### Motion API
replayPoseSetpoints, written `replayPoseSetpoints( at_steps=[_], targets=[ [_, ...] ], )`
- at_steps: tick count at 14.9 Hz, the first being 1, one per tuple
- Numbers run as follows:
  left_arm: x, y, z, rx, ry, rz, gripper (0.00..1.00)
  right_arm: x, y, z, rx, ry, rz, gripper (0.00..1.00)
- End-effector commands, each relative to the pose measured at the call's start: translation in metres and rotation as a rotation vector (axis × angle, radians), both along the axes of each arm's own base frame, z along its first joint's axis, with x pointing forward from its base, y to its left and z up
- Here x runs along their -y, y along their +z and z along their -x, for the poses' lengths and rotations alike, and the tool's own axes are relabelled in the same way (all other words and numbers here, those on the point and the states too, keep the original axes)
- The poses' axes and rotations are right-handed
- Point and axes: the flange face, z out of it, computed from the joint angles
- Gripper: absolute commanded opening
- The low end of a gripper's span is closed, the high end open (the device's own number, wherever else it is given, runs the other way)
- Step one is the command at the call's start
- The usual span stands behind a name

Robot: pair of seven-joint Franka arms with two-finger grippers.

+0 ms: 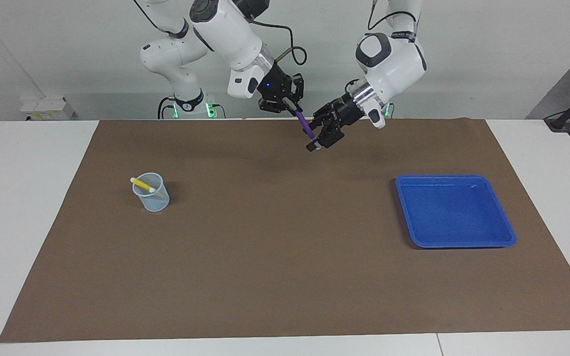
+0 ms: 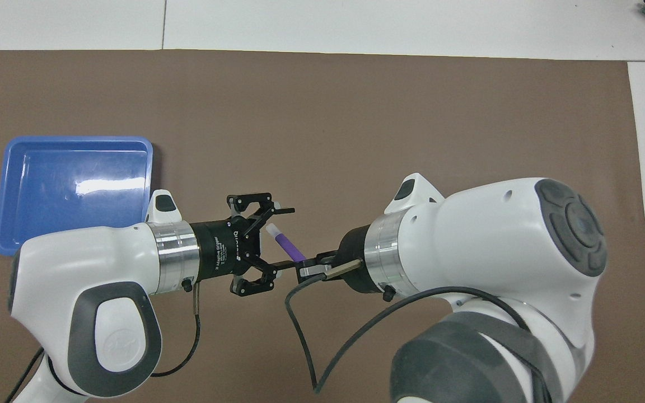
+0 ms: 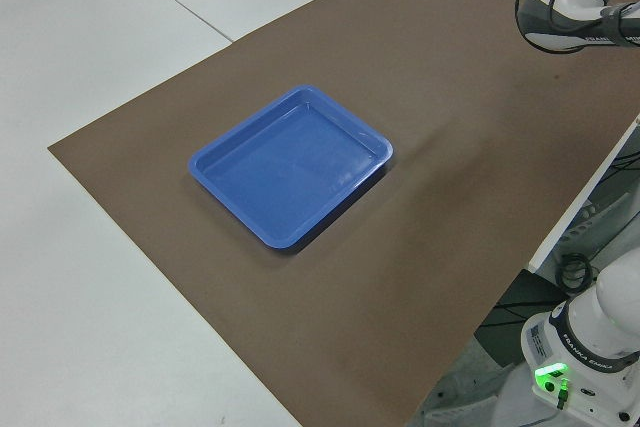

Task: Right arm passes pens to left for tray arrangement
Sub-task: 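Close the left gripper on the purple pen held by the right gripper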

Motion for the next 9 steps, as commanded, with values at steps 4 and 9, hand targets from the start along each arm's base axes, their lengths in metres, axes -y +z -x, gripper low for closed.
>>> replayPoseSetpoints(
  at_steps=[4, 9],
  targets=[
    [-0.0226, 0.0157, 0.0001, -0.029, -0.042, 0.022, 0.91, 0.0041, 0.0011, 0.0054, 0.016, -0.003, -0.010, 0.00],
    [-0.0221, 0.0156, 0.0004, -0.025, -0.045, 0.017, 0.86, 0.0048, 0.0006, 0.0051, 0.024, 0.002, 0.003, 0.00]
  ],
)
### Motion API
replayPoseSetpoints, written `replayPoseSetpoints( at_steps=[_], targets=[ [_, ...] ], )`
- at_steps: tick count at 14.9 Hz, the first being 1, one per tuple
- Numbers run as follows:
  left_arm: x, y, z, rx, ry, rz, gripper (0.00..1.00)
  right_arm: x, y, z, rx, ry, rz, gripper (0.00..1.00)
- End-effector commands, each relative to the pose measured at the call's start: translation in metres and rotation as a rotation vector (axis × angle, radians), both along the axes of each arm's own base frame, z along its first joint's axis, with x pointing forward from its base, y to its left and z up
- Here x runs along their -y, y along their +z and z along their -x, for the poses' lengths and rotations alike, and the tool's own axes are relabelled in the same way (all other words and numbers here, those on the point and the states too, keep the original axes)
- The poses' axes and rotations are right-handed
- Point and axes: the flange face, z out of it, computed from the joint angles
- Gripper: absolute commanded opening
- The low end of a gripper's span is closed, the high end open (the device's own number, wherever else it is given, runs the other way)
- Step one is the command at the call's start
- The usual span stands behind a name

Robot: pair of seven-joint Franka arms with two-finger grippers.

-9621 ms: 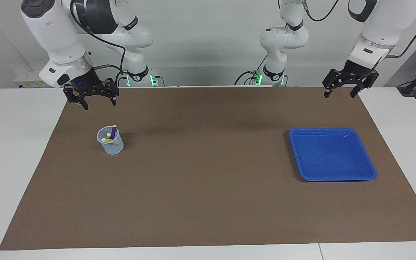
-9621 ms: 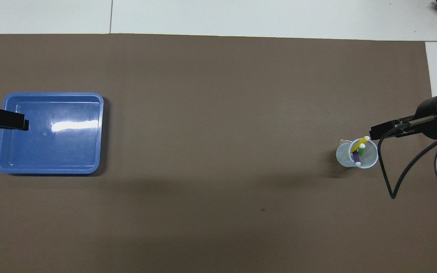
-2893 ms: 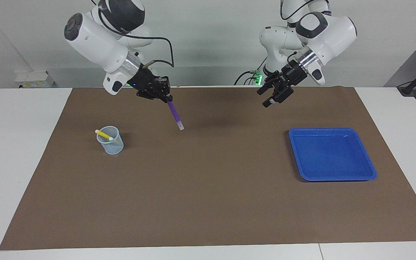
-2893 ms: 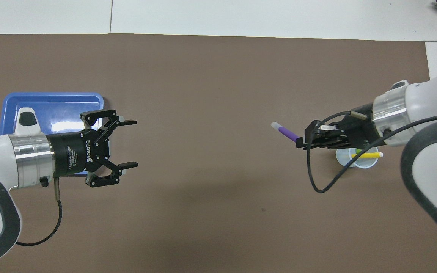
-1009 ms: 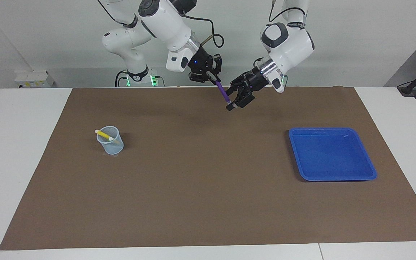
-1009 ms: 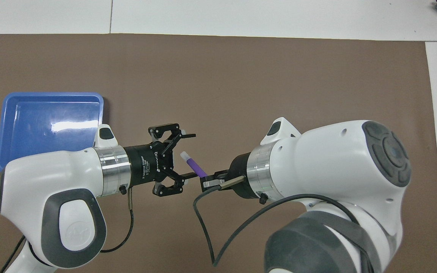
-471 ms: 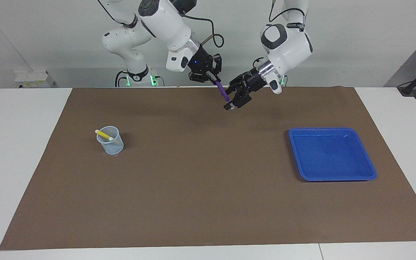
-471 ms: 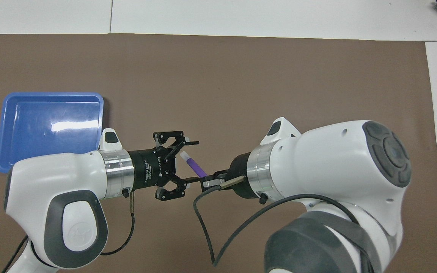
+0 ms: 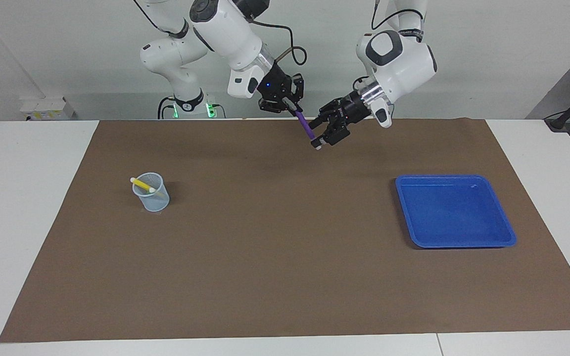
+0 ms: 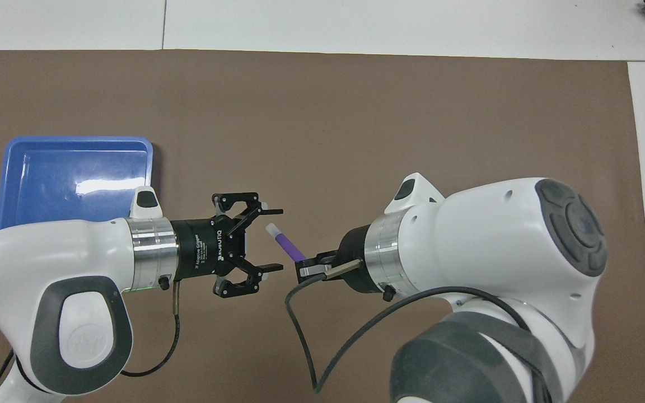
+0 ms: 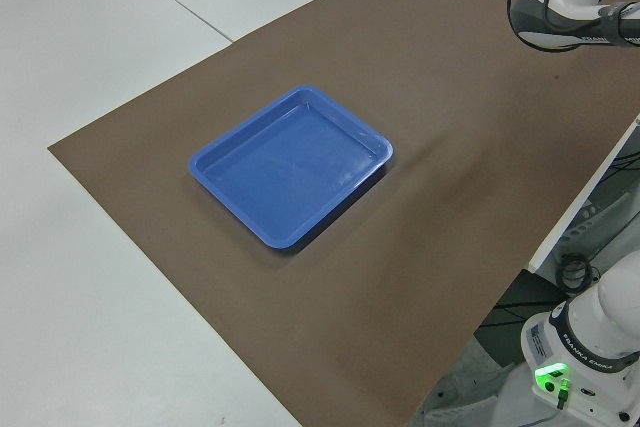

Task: Right arm passes pens to left for tray arrangement
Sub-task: 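Close the left gripper on the purple pen held by the right gripper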

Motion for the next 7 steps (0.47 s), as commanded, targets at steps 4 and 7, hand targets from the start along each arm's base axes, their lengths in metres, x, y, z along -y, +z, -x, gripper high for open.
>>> replayPoseSetpoints(
  at_steps=[4, 7],
  targets=[
    [-0.0022, 0.0036, 0.0041, -0.001, -0.023, -0.005, 0.73, 0.0048, -0.0002, 0.0052, 0.022, 0.001, 0.003, 0.00],
    [-0.0013, 0.0035, 0.0054, -0.010, -0.036, -0.003, 0.38, 0.0048, -0.0002, 0.0052, 0.021, 0.000, 0.003, 0.00]
  ],
)
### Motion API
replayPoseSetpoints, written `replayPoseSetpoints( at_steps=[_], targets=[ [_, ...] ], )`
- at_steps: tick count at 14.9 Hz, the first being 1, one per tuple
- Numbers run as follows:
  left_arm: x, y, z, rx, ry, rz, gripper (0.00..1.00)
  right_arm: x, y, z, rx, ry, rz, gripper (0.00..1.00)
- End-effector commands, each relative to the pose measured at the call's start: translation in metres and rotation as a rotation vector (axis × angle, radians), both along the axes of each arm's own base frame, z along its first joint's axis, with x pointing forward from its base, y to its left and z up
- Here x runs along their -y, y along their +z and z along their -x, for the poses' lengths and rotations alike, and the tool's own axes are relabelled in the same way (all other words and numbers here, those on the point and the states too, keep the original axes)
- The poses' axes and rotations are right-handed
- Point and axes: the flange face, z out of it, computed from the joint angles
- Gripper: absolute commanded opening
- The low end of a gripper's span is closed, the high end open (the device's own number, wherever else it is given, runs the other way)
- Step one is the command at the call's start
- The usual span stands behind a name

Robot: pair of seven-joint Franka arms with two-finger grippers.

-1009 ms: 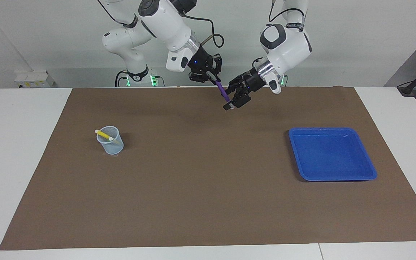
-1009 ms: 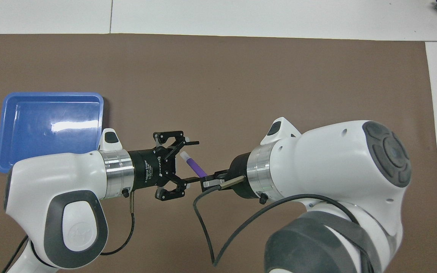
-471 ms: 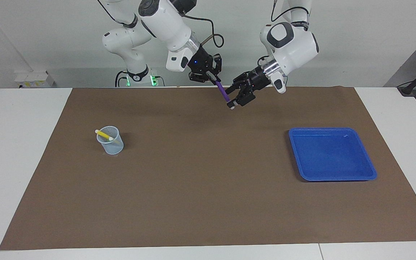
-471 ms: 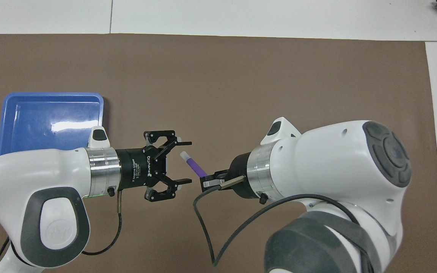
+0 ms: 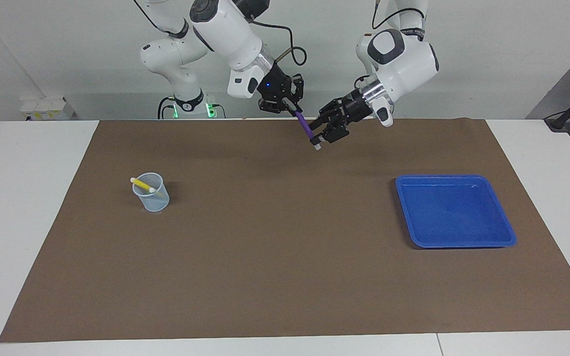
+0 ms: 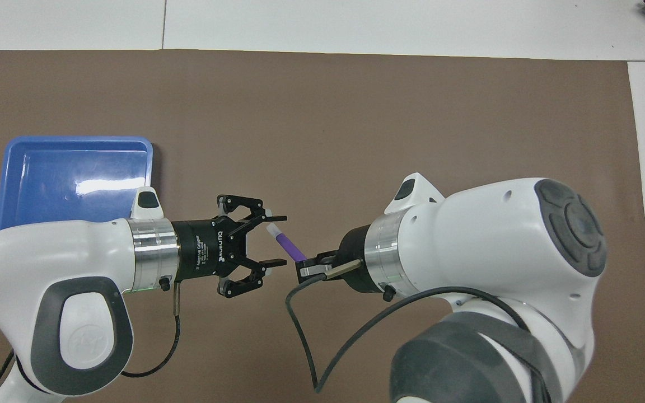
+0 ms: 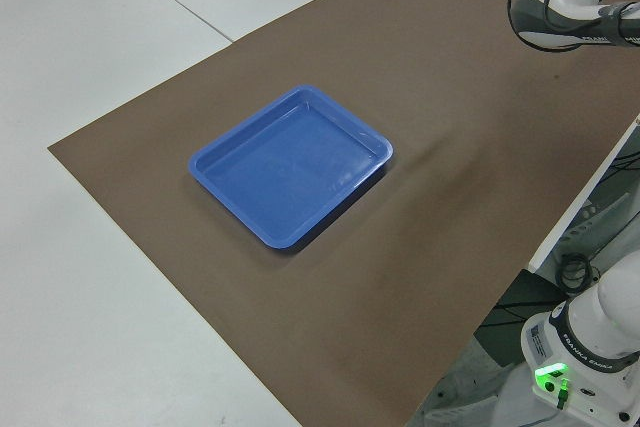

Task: Right arm passes pens to left for tray arrangement
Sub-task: 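Close the left gripper on the purple pen held by the right gripper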

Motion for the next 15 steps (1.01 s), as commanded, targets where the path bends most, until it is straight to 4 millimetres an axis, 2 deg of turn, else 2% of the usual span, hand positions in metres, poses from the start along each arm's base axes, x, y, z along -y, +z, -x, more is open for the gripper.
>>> replayPoseSetpoints(
  at_steps=[1, 3, 4, 6, 15],
  targets=[
    [-0.0039, 0.0059, 0.0030, -0.006, -0.028, 0.001, 0.29, 0.0046, 0.0006, 0.0052, 0.020, -0.001, 0.000, 0.00],
    [-0.0060, 0.0073, 0.0015, -0.008, -0.024, 0.003, 0.18, 0.0046, 0.0006, 0.0052, 0.020, -0.001, 0.000, 0.00],
    [-0.0060, 0.0073, 0.0015, -0.009, -0.023, 0.003, 0.17, 0.0046, 0.0006, 0.0052, 0.020, -0.001, 0.000, 0.00],
    [-0.0053, 0.0072, 0.0019, -0.012, -0.022, 0.002, 0.02, 0.0046, 0.0006, 0.0052, 0.021, 0.000, 0.000, 0.00],
    [-0.0018, 0.0124, 0.0076, -0.026, -0.049, 0.010, 0.00, 0.0066, 0.0013, 0.0036, 0.014, -0.017, 0.000, 0.00]
  ],
)
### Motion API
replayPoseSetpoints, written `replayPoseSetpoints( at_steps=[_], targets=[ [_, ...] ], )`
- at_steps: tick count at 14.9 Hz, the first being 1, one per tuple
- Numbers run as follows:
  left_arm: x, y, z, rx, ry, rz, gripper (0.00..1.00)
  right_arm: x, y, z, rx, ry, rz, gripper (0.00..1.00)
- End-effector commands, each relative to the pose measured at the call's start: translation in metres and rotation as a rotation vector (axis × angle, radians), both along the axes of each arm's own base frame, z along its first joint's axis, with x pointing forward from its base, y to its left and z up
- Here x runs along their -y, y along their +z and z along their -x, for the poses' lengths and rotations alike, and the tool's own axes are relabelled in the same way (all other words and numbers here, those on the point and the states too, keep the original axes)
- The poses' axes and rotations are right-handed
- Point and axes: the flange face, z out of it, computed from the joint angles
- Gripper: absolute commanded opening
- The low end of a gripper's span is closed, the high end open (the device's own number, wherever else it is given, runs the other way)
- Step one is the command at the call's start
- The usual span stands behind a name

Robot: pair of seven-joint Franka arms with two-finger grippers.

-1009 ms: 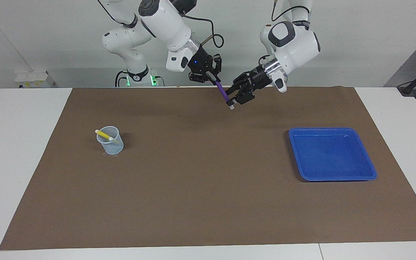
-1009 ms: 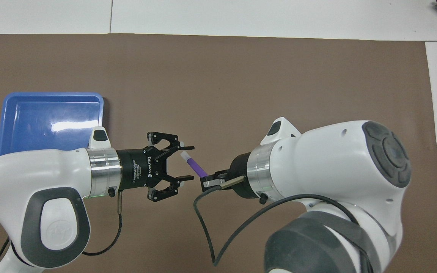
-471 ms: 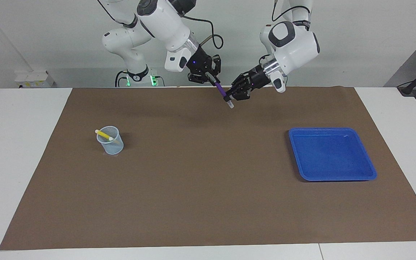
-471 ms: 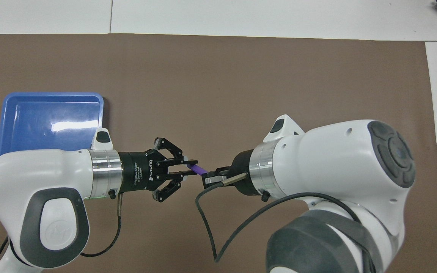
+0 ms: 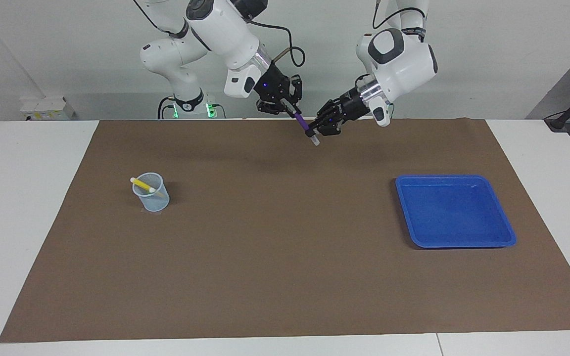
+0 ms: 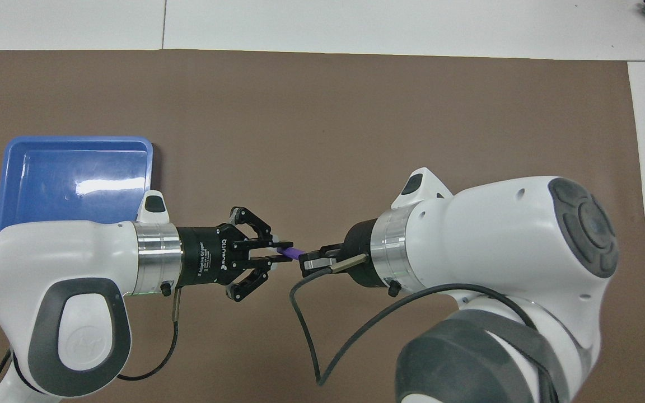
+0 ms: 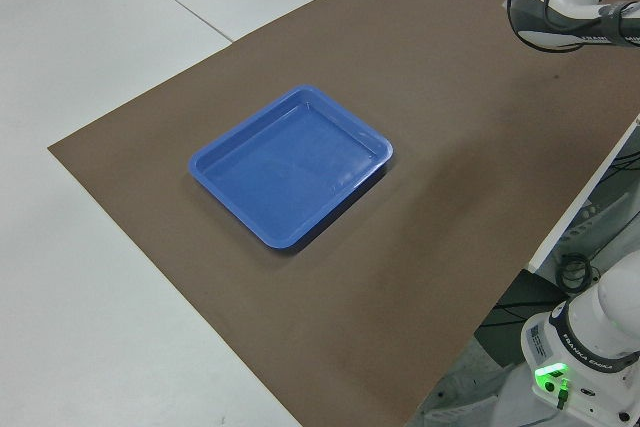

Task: Right arm passes pens to left for tray arrangement
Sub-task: 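Carry the purple pen to the tray with the left gripper while the right gripper withdraws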

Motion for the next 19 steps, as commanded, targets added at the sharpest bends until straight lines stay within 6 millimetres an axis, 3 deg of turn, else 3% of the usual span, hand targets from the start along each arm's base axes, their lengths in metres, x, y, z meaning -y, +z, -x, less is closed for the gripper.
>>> replayPoseSetpoints(
  at_steps=[1, 4, 5, 6, 10, 13, 16, 19],
  targets=[
    [-0.004, 0.014, 0.002, -0.003, 0.005, 0.014, 0.00, 0.002, -0.004, 0.008, -0.013, 0.001, 0.009, 0.00],
    [-0.004, 0.014, 0.002, -0.004, 0.001, 0.012, 0.00, 0.005, -0.005, 0.005, -0.015, -0.007, 0.009, 0.47],
    [-0.004, 0.014, 0.002, -0.002, 0.000, 0.008, 0.00, 0.005, -0.005, 0.005, -0.014, -0.007, 0.009, 0.52],
    [-0.005, 0.013, 0.002, 0.007, -0.010, -0.005, 0.00, 0.006, -0.005, 0.004, -0.014, -0.010, 0.009, 0.57],
    [-0.009, 0.011, 0.003, 0.042, -0.073, -0.062, 0.00, 0.015, -0.004, -0.005, -0.005, -0.020, 0.007, 0.59],
    [-0.018, 0.012, 0.002, 0.122, -0.207, -0.103, 0.00, 0.040, -0.003, -0.025, 0.007, -0.066, 0.006, 0.59],
    [-0.022, 0.012, 0.005, 0.246, -0.432, -0.207, 0.00, 0.080, -0.003, -0.044, 0.025, -0.092, 0.009, 0.64],
    [-0.028, 0.009, 0.008, 0.340, -0.615, -0.305, 0.00, 0.122, -0.016, -0.054, 0.024, -0.114, 0.129, 1.00]
  ],
)
